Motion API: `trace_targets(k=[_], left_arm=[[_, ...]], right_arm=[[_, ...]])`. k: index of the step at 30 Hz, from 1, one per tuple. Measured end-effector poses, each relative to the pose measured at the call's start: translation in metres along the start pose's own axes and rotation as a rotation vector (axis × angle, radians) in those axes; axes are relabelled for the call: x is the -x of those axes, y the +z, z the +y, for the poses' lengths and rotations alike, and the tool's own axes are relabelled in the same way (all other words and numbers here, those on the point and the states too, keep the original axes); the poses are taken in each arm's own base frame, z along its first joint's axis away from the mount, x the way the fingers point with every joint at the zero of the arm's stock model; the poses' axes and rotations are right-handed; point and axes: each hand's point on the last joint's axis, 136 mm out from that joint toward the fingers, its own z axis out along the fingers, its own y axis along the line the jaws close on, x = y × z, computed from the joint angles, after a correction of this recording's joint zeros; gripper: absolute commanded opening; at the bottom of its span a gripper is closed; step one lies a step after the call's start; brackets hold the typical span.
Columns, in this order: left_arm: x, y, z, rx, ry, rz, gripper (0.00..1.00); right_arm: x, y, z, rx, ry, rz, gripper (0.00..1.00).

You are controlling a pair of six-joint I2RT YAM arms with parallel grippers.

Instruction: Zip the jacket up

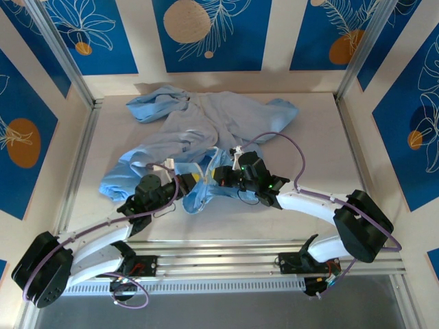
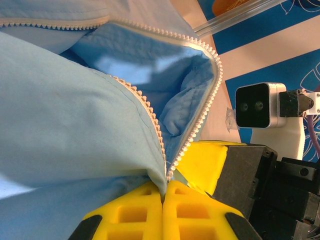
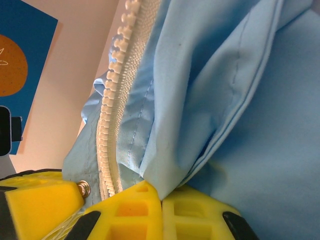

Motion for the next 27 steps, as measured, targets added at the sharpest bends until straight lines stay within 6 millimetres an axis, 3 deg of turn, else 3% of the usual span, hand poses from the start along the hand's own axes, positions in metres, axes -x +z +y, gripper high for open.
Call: trace_targets(k=[27], left_arm=[[-0.012, -0.007, 0.003, -0.024, 0.01, 0.037, 0.0]], right_arm=[[-0.001, 0.0, 0.001, 0.005, 0.02, 0.007, 0.0]])
